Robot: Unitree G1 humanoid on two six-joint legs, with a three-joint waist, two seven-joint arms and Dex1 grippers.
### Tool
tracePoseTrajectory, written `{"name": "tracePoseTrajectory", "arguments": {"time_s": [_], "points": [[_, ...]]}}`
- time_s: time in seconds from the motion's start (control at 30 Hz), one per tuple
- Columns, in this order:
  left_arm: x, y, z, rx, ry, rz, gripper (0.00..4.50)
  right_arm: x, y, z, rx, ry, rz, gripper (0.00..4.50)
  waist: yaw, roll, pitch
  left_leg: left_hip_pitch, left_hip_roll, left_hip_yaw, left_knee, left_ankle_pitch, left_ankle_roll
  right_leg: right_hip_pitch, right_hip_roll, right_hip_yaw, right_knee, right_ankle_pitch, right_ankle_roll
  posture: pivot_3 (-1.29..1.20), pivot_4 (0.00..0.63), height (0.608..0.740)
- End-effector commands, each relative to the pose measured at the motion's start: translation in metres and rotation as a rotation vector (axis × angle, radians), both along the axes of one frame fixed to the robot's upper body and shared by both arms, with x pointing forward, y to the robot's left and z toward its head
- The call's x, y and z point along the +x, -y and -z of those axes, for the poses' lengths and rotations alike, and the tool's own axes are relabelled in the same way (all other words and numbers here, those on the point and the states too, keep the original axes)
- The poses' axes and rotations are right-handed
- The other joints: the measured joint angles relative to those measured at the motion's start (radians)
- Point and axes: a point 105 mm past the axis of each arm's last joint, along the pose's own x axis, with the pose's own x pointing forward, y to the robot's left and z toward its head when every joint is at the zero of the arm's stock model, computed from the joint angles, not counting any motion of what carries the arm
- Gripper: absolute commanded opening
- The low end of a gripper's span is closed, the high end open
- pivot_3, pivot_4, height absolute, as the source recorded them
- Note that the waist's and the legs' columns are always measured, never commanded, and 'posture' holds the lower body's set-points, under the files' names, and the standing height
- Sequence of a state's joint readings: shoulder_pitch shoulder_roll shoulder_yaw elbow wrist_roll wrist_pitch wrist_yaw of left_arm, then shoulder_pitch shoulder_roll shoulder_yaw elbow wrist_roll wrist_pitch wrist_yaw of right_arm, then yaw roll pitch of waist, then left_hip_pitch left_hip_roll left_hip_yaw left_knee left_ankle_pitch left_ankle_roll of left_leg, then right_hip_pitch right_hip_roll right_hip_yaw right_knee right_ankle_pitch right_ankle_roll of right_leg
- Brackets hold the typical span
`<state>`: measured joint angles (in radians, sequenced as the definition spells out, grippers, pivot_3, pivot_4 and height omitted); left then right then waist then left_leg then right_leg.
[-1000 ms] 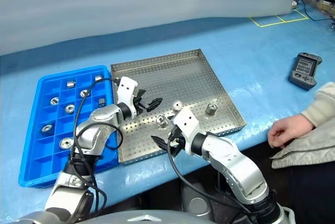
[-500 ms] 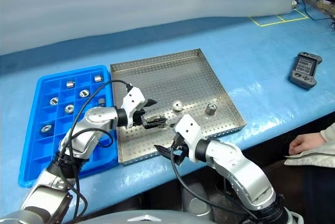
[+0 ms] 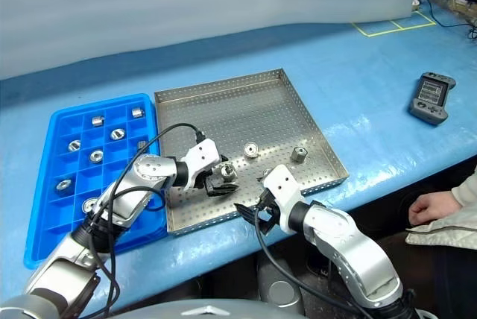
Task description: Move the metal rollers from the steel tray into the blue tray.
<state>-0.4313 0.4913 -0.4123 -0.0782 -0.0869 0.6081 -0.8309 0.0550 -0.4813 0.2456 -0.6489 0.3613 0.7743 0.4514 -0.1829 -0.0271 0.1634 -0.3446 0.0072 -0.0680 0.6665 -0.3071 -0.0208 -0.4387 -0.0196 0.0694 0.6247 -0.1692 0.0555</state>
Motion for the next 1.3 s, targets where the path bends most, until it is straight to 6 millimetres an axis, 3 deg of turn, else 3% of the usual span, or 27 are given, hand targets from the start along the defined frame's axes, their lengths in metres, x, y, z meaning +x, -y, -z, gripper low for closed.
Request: {"name": "tracePoseTrajectory", "arguments": {"time_s": [0.03, 0.33, 0.47, 0.6, 0.77, 0.9, 1.03, 1.3], "points": [[0.004, 0.0, -0.005, 0.007, 0.009, -0.008, 4.49, 0.003, 0.002, -0.012, 0.017, 0.055, 0.014, 4.5, 0.0, 0.0, 0.0, 0.0, 0.0, 0.0, 0.0, 0.0, 0.0, 0.0, 0.0, 0.0, 0.0, 0.0, 0.0, -0.24, 0.15, 0.74], [0.004, 0.0, -0.014, -0.116, -0.008, -0.085, 1.67, 0.009, 0.0, -0.016, 0.027, 0.071, 0.007, 4.5, 0.0, 0.0, 0.0, 0.0, 0.0, 0.0, 0.0, 0.0, 0.0, 0.0, 0.0, 0.0, 0.0, 0.0, 0.0, -0.21, 0.15, 0.74], [0.012, -0.009, -0.029, -0.235, 0.035, -0.213, 1.68, 0.011, 0.0, -0.02, 0.036, 0.082, 0.004, 4.5, 0.004, 0.0, 0.0, 0.0, 0.0, 0.0, 0.0, 0.0, 0.0, 0.0, 0.0, 0.0, 0.0, 0.001, 0.002, -0.21, 0.15, 0.74], [0.031, -0.038, -0.066, -0.439, 0.222, -0.525, 1.68, 0.014, -0.005, -0.03, 0.076, 0.105, -0.006, 4.5, 0.008, 0.0, 0.0, -0.001, 0.0, 0.0, 0.001, 0.0, 0.0, -0.001, 0.0, 0.0, 0.0, 0.003, 0.005, -0.19, 0.15, 0.74], [0.029, -0.082, -0.093, -0.55, 0.447, -0.858, 1.68, 0.015, -0.016, -0.034, 0.084, 0.112, -0.062, 4.5, 0.012, 0.0, 0.0, 0.0, 0.0, 0.0, 0.001, 0.0, 0.0, 0.0, 0.0, 0.001, 0.0, 0.004, 0.005, -0.15, 0.15, 0.74], [0.006, -0.113, -0.09, -0.537, 0.528, -1.105, 1.68, 0.016, -0.031, -0.04, 0.113, 0.12, -0.134, 4.5, 0.02, 0.0, 0.0, 0.001, 0.0, 0.0, 0.0, 0.0, 0.0, 0.001, 0.0, 0.001, 0.0, 0.004, 0.005, -0.1, 0.15, 0.74], [-0.021, -0.13, -0.083, -0.478, 0.559, -1.257, 1.68, 0.02, -0.041, -0.042, 0.116, 0.128, -0.188, 4.5, 0.057, -0.001, 0.0, 0.001, 0.0, 0.0, 0.001, 0.0, 0.0, 0.001, 0.0, 0.0, 0.0, 0.004, 0.005, -0.04, 0.15, 0.74], [-0.084, -0.167, -0.061, -0.353, 0.526, -1.632, 1.68, 0.052, -0.065, -0.047, 0.131, 0.196, -0.169, 4.5, 0.12, -0.002, 0.001, 0.002, 0.0, -0.002, 0.001, 0.0, 0.0, 0.002, 0.0, -0.002, 0.0, 0.003, 0.004, 0.09, 0.15, 0.74]]}}
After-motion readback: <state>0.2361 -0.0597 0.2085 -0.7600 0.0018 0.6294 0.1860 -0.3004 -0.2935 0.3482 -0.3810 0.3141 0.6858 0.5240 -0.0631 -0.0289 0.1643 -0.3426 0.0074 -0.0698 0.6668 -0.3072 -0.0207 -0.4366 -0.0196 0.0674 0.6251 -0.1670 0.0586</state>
